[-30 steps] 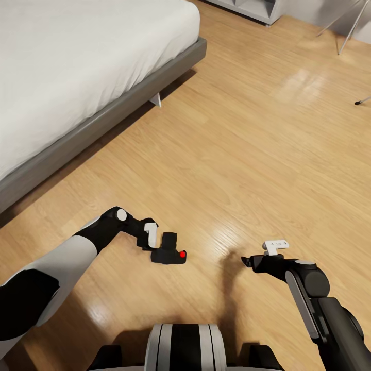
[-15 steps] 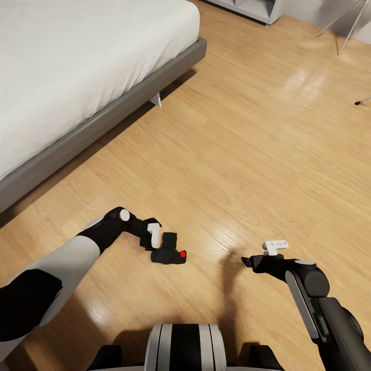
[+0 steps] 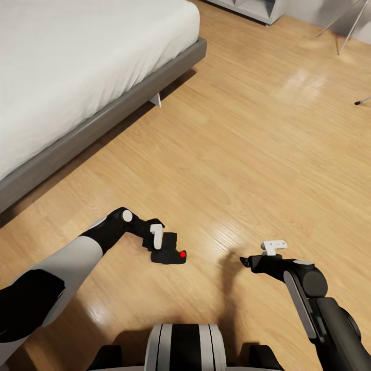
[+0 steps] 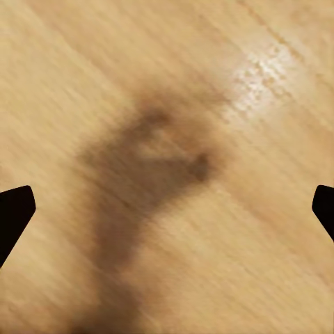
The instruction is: Attach the digital camera to the camera tripod in the bedroom.
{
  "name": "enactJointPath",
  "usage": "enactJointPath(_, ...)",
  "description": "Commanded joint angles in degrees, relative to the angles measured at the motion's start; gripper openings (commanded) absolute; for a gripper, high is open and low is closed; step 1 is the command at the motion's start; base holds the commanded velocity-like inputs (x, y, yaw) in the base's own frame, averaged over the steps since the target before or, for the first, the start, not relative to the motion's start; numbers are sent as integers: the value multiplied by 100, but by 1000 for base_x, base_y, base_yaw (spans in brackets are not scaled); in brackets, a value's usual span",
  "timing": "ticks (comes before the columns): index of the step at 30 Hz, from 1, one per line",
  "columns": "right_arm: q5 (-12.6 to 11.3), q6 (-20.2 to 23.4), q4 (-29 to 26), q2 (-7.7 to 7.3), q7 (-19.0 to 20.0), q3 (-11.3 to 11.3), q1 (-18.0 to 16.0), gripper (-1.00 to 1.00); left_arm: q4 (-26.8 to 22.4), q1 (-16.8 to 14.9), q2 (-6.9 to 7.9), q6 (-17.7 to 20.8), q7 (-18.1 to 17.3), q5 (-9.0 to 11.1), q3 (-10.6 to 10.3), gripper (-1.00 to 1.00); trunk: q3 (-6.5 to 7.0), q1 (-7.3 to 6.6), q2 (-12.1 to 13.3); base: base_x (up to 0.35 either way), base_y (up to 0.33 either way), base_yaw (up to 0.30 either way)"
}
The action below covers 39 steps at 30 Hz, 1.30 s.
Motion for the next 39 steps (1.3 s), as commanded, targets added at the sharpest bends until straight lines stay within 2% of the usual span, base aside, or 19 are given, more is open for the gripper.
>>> enactJointPath(1, -48, 25, -4, 4, -31, 4, -3, 100, -8, 1, 2, -63, 3, -37, -15, 100, -3, -1, -1, 0, 0, 0)
enactJointPath(39, -49, 25, 4, 36, -39, 10, -3, 100, -2, 197, 51, -97, 7, -46, -22, 100, -3, -1, -1, 0, 0, 0)
